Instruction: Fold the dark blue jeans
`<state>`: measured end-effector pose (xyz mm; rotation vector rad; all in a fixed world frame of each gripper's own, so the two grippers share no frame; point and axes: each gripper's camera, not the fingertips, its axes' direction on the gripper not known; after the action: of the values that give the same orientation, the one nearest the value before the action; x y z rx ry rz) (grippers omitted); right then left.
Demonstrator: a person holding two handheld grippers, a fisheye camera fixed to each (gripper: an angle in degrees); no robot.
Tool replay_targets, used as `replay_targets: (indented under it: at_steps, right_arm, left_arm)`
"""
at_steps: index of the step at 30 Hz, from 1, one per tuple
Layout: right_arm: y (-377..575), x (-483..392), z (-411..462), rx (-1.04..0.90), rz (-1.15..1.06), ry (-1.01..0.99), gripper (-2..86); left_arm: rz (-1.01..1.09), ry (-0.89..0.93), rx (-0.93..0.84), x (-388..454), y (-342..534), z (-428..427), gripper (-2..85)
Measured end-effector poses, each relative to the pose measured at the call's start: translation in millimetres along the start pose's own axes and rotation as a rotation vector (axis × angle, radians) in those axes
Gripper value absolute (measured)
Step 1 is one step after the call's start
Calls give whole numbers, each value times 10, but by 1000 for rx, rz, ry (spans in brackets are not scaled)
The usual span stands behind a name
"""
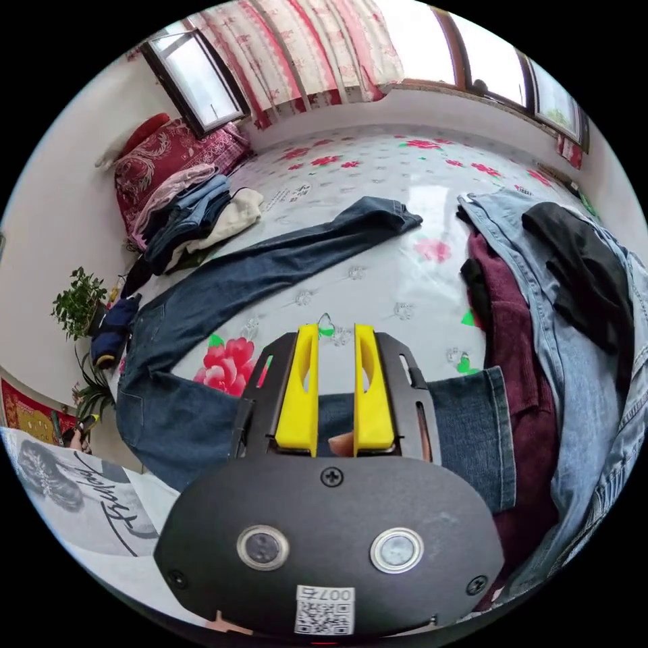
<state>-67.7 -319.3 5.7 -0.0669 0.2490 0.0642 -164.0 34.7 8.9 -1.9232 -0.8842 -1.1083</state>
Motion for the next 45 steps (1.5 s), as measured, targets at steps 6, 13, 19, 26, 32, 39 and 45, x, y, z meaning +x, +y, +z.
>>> replay_targets:
  at_steps: [6, 13, 19, 26, 32, 39, 45]
  right_arm:
    - [-1197, 383, 545, 4, 207, -102, 80]
    - [-1812, 744, 982, -64, 364, -57, 66]
    - [-2002, 975, 1043, -74, 415, -7, 27]
    - [-2060, 1026, 100, 149, 395, -325, 0]
    - [-1596, 1015, -1395, 287, 225, -506, -2]
    - [-42, 1254, -2705, 244, 107, -375, -2]
    - [1534, 1811, -2299, -41, 379, -104, -1]
  left_arm:
    - [295, 43, 35, 1079, -1186, 588, 81]
    - [474, -46, -137, 1724, -2195, 1568, 111]
    - [552, 0, -217, 1776, -2307, 1846, 65]
    - [517, 95, -43, 1504, -2014, 1211, -3]
    - [461, 257, 286, 822, -1103, -286, -5]
    - [383, 272, 246, 66, 404, -985, -5]
    - [343, 183, -136, -99, 1260, -3, -7]
